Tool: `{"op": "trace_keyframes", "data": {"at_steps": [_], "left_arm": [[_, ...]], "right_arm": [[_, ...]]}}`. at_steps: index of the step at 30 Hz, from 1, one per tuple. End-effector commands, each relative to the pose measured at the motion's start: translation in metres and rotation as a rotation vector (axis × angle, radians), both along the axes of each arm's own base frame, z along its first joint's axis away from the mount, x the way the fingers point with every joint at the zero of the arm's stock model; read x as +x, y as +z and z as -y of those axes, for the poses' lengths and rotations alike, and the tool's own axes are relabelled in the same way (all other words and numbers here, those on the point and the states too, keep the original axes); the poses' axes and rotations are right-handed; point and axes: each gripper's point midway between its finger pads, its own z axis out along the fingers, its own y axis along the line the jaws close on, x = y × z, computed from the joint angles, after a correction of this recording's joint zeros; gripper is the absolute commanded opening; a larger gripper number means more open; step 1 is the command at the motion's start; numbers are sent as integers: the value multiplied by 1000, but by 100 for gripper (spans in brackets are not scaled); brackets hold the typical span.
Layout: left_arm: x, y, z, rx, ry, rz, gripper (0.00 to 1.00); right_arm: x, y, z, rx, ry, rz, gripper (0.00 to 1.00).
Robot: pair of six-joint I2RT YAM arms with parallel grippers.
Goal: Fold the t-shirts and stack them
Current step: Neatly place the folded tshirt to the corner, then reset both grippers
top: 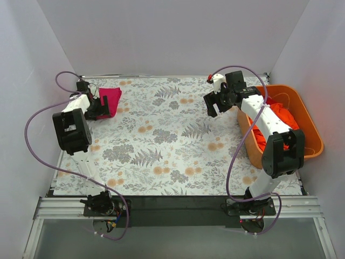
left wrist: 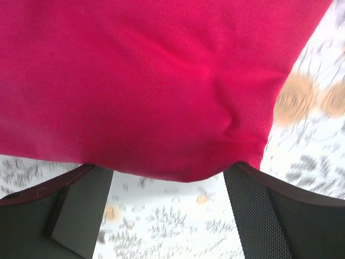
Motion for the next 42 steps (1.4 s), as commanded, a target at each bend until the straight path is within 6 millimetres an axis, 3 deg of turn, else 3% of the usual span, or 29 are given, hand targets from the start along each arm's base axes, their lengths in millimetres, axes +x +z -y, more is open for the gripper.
{"op": "trace_keyframes", "data": {"at_steps": [1,12,18,22,27,28,30,31,34,35,39,41,42], "left_arm": [[8,-33,20,-100,31,-50,80],[59,-37,5,-18,-33,12,80],[71,-51,-8,41,-57,9,80],[80,-36,-3,23,-77,46,82],[81,24,22,-44,-130,152,84],[80,57,25,-46,-137,202,85],[75,87,31,-60,-165,243,86],[69,114,37,-74,-185,277,86],[56,145,42,-69,-197,307,88],[51,165,45,-68,-203,337,88],[24,201,71,-104,-256,370,88],[9,198,84,-90,-287,352,89],[0,214,100,-74,-322,392,89]], "right_arm": [[-1,13,0,16,14,35,92],[0,11,-1,13,22,31,92],[3,11,-3,23,22,25,92],[3,14,-4,27,23,32,92],[6,29,-6,39,38,63,93],[5,33,-6,42,42,68,94],[5,42,-8,51,55,87,95],[4,47,-9,55,62,95,96],[3,60,-10,65,69,118,98],[1,62,-9,65,69,117,98],[-3,76,-6,59,62,152,98],[-8,76,-3,53,60,155,99],[-12,80,-2,53,61,167,98]]}}
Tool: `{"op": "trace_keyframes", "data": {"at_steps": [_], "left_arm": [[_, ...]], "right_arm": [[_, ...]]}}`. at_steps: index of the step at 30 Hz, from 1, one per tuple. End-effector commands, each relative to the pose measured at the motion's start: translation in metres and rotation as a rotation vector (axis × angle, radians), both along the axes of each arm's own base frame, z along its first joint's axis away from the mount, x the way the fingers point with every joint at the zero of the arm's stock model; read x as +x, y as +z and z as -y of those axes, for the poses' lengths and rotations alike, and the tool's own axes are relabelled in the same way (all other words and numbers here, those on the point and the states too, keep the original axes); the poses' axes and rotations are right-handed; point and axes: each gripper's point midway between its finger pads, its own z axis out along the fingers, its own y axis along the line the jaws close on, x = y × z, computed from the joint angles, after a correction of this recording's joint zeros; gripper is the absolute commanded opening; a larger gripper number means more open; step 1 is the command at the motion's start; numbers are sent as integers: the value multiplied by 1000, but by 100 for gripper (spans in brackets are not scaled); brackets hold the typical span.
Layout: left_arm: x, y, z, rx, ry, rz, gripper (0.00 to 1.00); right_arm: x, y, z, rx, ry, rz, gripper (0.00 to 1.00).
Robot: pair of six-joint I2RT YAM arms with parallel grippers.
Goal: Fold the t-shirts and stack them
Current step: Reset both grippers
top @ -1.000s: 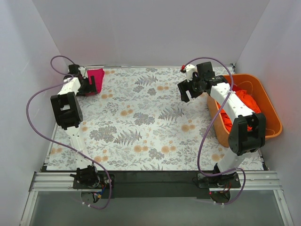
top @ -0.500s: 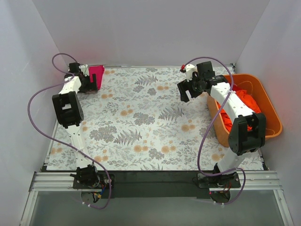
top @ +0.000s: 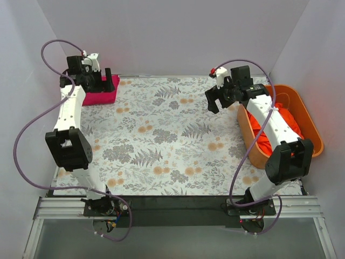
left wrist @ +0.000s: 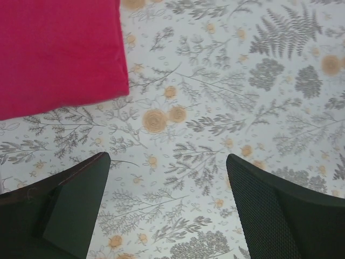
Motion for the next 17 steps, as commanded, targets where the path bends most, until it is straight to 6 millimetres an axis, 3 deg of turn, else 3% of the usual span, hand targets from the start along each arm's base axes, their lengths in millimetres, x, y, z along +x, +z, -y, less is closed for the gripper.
{"op": "trace_keyframes", "data": {"at_steps": [1,4,5,6,8,10,11,12,13,15,17], "left_arm": [[-45,11,48,12,-105,-12,89],[-71,27,87,42,-170,55,89],[-87,5,95,35,-178,5,89],[-99,15,111,32,-215,37,89],[-125,-7,131,10,-247,-21,89],[-145,-6,141,-8,-263,-11,90],[-160,-21,148,-12,-281,-46,90],[-168,-24,151,-24,-278,-53,90],[-174,-19,151,-24,-267,-26,90],[-190,-37,151,-26,-265,-62,90],[-198,-36,149,-26,-259,-53,90]], "right_arm": [[-10,35,5,13,14,91,98],[-27,22,9,-4,36,74,98],[-32,19,10,-7,43,69,98],[-44,9,13,-14,57,52,98],[-57,0,15,-17,72,34,99],[-78,-15,19,-22,89,6,98],[-84,-19,20,-23,95,0,98],[-92,-16,22,-22,95,13,98],[-102,-31,25,-32,101,-18,98],[-115,-35,29,-35,101,-14,98],[-129,-49,33,-40,104,-40,98]]}}
